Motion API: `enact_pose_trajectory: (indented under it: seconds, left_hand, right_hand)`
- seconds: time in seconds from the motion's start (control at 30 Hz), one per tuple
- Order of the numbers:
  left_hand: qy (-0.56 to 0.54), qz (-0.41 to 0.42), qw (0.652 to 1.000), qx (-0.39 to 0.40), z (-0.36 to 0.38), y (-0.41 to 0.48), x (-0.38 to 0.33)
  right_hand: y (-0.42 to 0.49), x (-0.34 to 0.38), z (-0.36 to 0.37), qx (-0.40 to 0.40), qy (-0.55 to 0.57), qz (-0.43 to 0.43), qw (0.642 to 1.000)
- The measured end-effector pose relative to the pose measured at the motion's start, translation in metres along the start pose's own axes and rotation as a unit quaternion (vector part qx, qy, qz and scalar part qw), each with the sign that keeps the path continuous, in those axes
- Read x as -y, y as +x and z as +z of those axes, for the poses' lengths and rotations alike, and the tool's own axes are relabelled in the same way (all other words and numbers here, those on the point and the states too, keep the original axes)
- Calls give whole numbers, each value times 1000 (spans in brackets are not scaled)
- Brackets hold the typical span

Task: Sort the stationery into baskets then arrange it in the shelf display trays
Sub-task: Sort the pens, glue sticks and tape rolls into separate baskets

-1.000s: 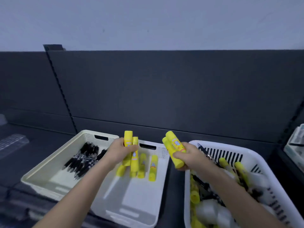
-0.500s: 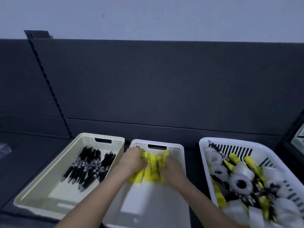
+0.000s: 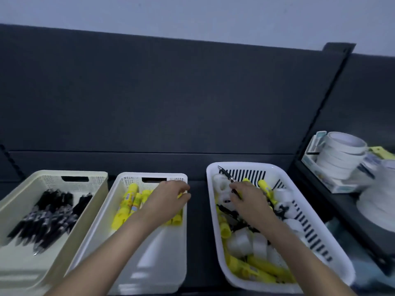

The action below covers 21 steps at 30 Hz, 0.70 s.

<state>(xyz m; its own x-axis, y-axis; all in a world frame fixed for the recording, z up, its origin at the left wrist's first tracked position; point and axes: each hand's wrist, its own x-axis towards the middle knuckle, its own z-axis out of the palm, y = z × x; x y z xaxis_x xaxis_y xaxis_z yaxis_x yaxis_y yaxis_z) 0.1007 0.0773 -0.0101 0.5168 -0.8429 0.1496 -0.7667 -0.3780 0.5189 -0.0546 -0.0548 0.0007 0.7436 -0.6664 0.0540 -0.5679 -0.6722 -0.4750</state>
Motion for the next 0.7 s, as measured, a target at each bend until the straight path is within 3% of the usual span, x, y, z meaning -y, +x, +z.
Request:
enact_pose_trajectory:
  seconds: [0.13, 0.33, 0.5, 0.57, 0.7]
  left_hand:
    - [-10, 37, 999, 37, 24, 5, -34]
    - [67, 100, 977, 176, 61, 10, -65]
    - [128, 149, 966, 170, 81, 28, -79]
    - [143, 143, 965, 165, 87, 37, -82]
    - [130, 88, 983, 96, 88, 44, -80]
  right_hand:
    - [-19, -49, -30, 61, -48, 6, 997]
    - [-38, -94, -30, 133, -135, -71, 979]
    - [-16, -109, -17, 62, -186, -86, 977]
    - [-4, -117, -22, 35, -212, -78, 973]
    - [14, -131, -37, -19, -143, -38, 989]
